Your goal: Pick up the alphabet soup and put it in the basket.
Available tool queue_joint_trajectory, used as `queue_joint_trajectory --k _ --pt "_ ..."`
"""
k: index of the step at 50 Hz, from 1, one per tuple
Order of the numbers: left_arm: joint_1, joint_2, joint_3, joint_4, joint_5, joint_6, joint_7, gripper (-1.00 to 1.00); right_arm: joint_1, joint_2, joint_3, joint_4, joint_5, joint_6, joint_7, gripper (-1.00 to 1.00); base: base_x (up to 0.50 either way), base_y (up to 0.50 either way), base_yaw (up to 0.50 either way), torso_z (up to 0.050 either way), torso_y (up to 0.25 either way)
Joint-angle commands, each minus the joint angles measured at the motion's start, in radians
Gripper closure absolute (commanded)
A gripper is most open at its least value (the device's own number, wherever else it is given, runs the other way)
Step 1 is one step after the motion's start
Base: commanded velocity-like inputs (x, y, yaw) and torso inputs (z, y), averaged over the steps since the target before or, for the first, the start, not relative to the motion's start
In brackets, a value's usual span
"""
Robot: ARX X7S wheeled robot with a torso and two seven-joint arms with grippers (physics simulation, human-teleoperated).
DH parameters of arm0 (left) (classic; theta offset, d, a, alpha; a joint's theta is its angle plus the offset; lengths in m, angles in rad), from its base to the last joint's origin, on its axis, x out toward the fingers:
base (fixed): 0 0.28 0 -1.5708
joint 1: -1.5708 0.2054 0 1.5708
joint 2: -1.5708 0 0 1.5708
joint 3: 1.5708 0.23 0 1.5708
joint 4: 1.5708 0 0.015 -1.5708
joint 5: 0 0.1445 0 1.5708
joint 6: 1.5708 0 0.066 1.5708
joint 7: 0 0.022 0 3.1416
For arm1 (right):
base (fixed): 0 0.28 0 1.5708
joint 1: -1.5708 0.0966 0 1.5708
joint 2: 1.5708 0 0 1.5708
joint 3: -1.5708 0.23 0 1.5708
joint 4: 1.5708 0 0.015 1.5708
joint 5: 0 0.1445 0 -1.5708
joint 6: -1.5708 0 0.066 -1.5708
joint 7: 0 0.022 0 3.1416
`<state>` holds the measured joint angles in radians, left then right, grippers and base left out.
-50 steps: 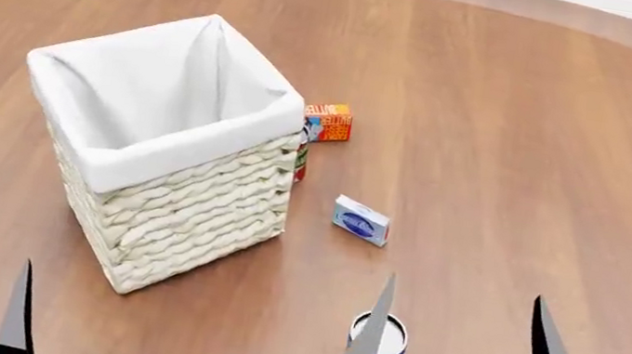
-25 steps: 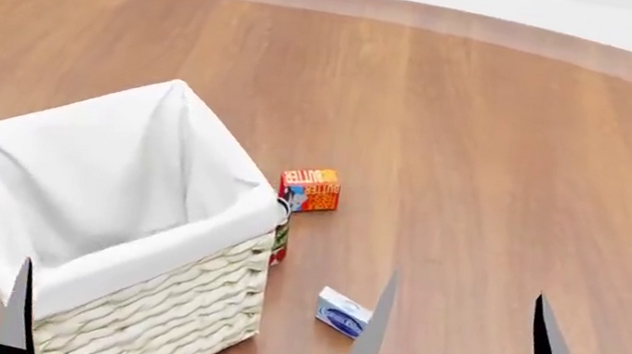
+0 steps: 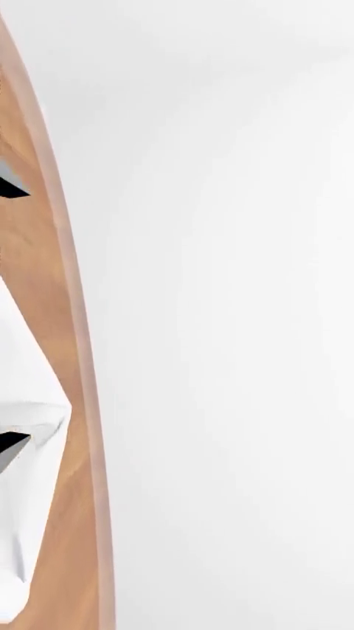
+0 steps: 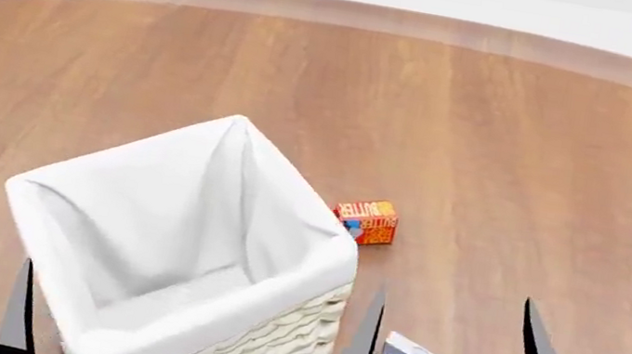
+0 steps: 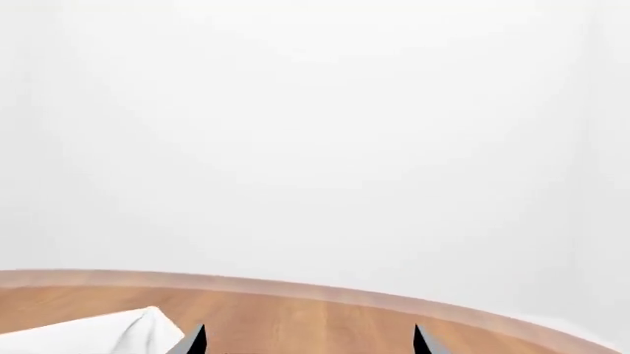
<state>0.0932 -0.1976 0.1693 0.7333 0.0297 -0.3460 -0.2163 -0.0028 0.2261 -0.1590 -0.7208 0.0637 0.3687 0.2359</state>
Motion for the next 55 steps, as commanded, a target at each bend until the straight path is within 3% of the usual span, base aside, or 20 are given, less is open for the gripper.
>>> queue_joint_trajectory --k 1,14,40,55 --pt "-0.002 0.017 -0.031 0.019 -0.004 -0.013 0.016 -1.0 -0.004 -0.002 -0.002 0.006 -0.03 -0.014 -0.023 -1.0 0.0 0.5 0.0 0.0 0.0" --pt "-0.005 0.007 -0.026 0.001 -0.014 0.003 0.009 -1.0 -0.006 0.001 0.014 0.003 0.023 -0.028 -0.018 -1.0 0.0 0.5 0.0 0.0 0.0" --pt "-0.013 -0.006 -0.001 0.026 -0.023 -0.042 -0.008 -1.0 -0.043 0.021 0.045 0.003 0.067 -0.151 0.012 -1.0 0.0 0.01 0.0 0.0 0.0" --pt "-0.017 -0.017 0.002 0.035 -0.039 -0.049 -0.018 -1.0 -0.028 0.024 0.044 -0.011 0.055 -0.1 0.051 -1.0 0.0 0.0 -0.4 0.0 0.0"
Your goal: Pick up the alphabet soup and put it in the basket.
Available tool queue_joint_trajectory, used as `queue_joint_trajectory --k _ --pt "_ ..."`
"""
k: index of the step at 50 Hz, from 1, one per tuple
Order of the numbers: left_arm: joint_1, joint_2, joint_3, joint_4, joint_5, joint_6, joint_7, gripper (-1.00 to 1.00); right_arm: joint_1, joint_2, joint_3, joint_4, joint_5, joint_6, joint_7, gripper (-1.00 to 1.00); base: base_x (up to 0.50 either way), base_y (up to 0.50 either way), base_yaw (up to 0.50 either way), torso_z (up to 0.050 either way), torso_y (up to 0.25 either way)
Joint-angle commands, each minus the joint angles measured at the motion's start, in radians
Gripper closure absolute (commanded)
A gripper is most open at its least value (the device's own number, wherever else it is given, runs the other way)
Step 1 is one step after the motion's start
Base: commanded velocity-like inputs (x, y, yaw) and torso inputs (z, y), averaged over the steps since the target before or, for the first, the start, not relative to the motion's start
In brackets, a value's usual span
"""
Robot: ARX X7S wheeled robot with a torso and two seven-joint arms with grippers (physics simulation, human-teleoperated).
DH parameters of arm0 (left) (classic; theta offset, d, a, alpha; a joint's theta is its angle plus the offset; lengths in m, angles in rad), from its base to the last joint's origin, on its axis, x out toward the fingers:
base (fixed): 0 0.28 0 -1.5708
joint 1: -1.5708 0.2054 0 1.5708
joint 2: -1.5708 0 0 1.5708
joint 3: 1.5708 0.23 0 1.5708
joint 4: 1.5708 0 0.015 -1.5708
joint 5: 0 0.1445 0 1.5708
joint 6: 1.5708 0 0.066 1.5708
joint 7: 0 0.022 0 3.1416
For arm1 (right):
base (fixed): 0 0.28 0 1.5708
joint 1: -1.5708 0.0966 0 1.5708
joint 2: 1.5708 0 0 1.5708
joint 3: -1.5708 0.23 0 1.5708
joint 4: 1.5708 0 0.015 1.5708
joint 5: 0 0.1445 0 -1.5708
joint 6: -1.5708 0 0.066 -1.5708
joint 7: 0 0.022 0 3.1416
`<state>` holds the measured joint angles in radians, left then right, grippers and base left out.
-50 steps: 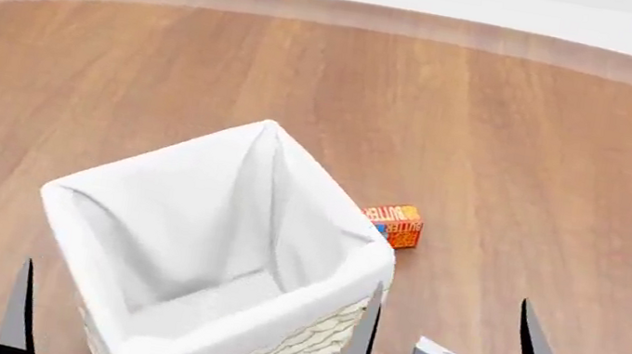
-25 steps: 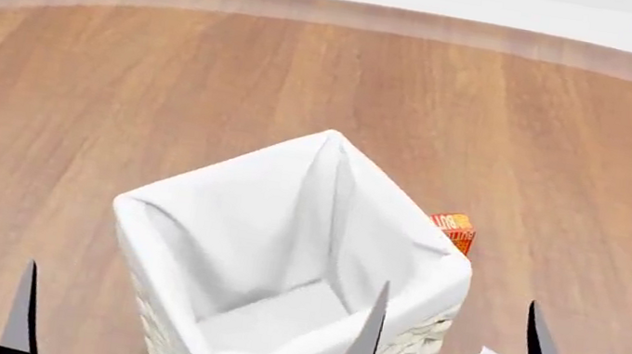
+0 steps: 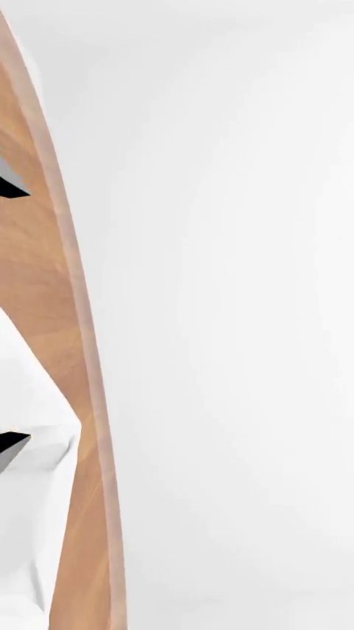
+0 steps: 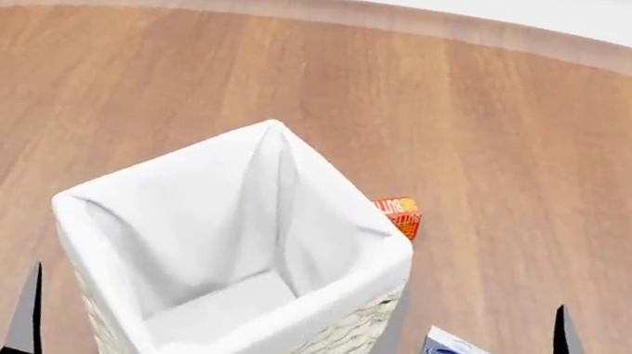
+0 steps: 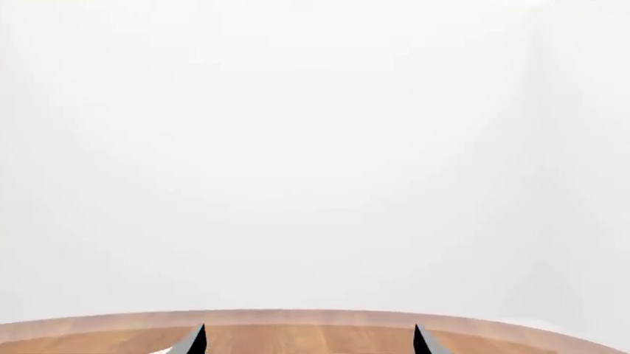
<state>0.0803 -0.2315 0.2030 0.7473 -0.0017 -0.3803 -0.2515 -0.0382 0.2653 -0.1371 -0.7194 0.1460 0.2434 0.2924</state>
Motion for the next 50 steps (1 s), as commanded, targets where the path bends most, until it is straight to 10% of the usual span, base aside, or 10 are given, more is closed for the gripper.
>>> queue_joint_trajectory --k 1,50 --pt "-0.004 0.016 -0.031 0.019 -0.01 -0.013 0.017 -1.0 0.009 -0.016 0.024 -0.011 -0.029 0.03 0.001 -1.0 0.0 0.0 0.0 0.0 0.0" --pt "-0.001 -0.022 0.0 -0.003 -0.039 0.017 -0.03 -1.0 0.194 -0.071 0.464 -0.093 0.393 0.732 0.374 -1.0 0.0 0.0 0.0 0.0 0.0"
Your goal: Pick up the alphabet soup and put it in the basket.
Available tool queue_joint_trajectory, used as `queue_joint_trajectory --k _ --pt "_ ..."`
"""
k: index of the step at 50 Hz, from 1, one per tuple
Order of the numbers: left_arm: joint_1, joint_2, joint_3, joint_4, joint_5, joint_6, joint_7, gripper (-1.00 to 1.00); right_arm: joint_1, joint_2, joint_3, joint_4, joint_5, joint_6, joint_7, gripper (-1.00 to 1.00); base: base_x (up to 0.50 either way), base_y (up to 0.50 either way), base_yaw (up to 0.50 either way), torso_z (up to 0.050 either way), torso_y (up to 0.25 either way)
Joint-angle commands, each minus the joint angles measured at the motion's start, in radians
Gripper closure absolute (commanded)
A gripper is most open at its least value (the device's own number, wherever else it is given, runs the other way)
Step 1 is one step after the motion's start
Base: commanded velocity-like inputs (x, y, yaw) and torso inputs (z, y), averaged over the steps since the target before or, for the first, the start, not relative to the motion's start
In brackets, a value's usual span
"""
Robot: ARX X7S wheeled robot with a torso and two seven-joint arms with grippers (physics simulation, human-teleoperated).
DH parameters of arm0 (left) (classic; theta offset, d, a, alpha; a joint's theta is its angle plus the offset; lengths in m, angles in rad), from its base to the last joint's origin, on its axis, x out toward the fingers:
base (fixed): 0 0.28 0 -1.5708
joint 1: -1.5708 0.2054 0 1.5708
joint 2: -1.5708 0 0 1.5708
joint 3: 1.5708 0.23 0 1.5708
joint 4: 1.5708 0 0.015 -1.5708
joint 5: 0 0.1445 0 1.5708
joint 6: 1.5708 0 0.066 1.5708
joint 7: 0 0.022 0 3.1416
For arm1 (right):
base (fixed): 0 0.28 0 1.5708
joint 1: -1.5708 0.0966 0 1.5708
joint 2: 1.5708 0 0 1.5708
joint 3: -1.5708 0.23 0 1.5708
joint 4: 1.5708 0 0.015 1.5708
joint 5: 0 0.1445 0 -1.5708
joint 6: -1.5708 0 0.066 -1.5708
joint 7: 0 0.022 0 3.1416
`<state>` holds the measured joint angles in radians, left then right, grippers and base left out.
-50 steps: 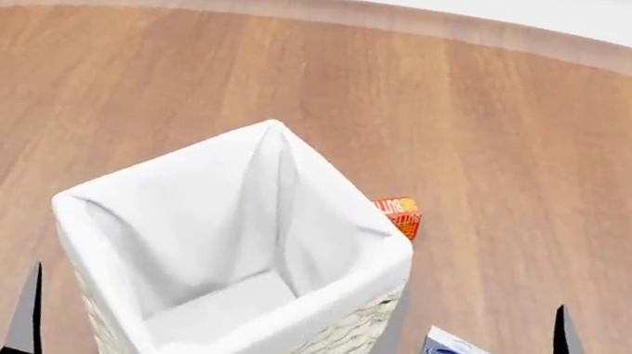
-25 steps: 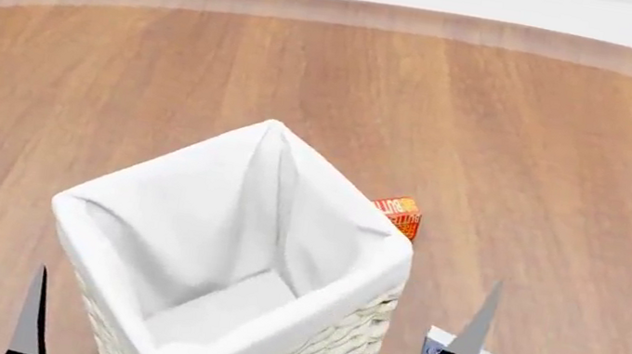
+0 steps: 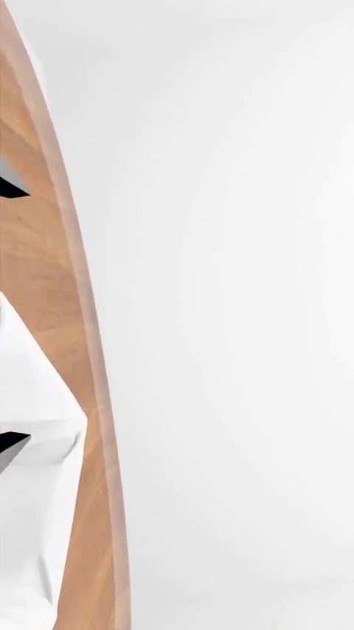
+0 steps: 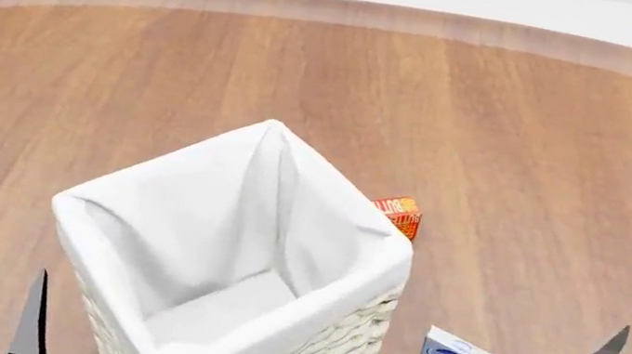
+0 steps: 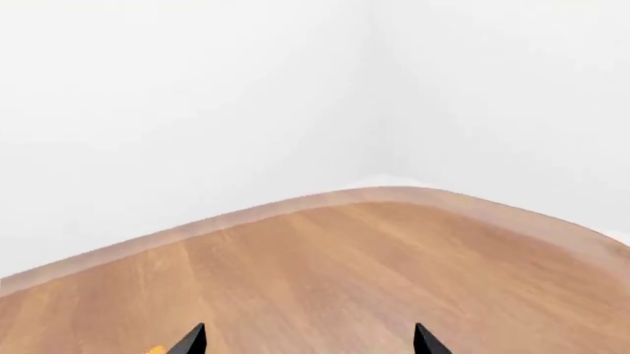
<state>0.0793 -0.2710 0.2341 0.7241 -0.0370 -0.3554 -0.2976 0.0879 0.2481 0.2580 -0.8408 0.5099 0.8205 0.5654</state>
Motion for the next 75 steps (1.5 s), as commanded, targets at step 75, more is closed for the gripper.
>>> queue_joint_trajectory --k 75 --pt "-0.01 -0.022 -0.023 0.05 -0.052 -0.03 -0.035 -1.0 0.24 -0.206 0.287 0.478 0.449 0.49 0.52 -1.0 0.0 0.0 0.0 0.0 0.0"
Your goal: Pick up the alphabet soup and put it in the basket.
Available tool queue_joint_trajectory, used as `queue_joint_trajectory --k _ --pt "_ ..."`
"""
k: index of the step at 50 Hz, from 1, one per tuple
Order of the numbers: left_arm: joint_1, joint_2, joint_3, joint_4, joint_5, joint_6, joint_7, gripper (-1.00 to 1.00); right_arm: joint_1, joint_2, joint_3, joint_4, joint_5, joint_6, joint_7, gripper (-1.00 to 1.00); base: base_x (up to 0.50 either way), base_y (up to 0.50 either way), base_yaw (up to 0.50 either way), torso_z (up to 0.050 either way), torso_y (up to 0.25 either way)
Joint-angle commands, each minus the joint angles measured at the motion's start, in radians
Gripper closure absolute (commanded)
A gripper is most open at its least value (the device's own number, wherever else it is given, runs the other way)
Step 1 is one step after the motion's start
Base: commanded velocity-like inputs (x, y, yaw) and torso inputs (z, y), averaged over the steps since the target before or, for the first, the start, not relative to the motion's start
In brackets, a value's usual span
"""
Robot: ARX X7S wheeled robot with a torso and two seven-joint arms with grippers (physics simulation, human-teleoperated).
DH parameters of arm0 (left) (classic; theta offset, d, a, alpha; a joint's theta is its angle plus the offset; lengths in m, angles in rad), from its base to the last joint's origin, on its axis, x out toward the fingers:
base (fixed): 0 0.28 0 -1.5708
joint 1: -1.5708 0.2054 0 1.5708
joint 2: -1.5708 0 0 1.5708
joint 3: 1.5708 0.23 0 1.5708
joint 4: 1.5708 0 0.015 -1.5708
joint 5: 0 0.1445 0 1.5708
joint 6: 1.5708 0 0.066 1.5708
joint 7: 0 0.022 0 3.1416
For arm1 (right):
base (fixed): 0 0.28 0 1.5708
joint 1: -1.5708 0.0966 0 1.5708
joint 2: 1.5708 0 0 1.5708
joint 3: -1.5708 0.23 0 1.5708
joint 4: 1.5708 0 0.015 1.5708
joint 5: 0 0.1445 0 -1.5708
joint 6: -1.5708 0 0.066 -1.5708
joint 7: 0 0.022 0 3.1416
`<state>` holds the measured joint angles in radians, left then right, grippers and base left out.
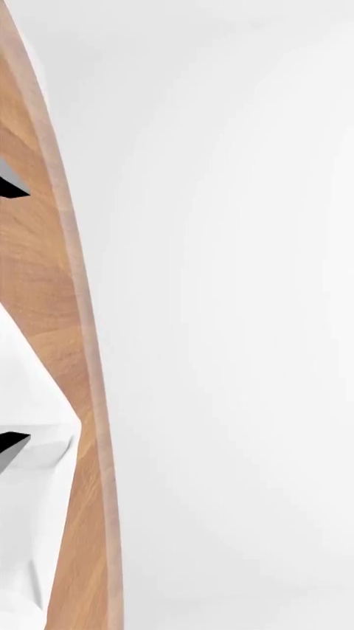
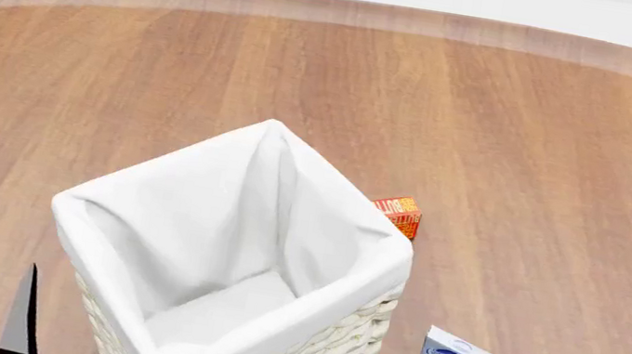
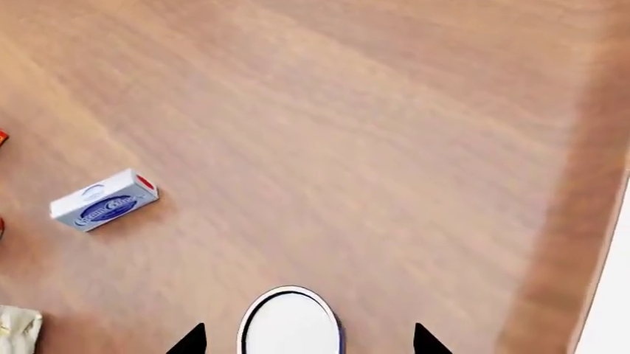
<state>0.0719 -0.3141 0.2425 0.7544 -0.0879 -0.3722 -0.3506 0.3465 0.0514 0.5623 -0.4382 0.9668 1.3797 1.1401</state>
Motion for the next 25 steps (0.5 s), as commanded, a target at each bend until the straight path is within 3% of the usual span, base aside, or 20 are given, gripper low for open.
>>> queue_joint_trajectory --k 1,25 --pt "-0.004 0.021 -0.03 0.023 0.0 -0.016 0.017 -1.0 -0.019 -0.007 -0.026 0.079 -0.013 -0.075 -0.056 -1.0 0.0 0.0 0.0 0.0 0.0" --pt "-0.004 0.009 -0.026 0.016 -0.007 -0.008 0.004 -1.0 -0.026 0.027 -0.153 0.255 -0.101 -0.244 -0.135 -1.0 0.0 0.0 0.0 0.0 0.0"
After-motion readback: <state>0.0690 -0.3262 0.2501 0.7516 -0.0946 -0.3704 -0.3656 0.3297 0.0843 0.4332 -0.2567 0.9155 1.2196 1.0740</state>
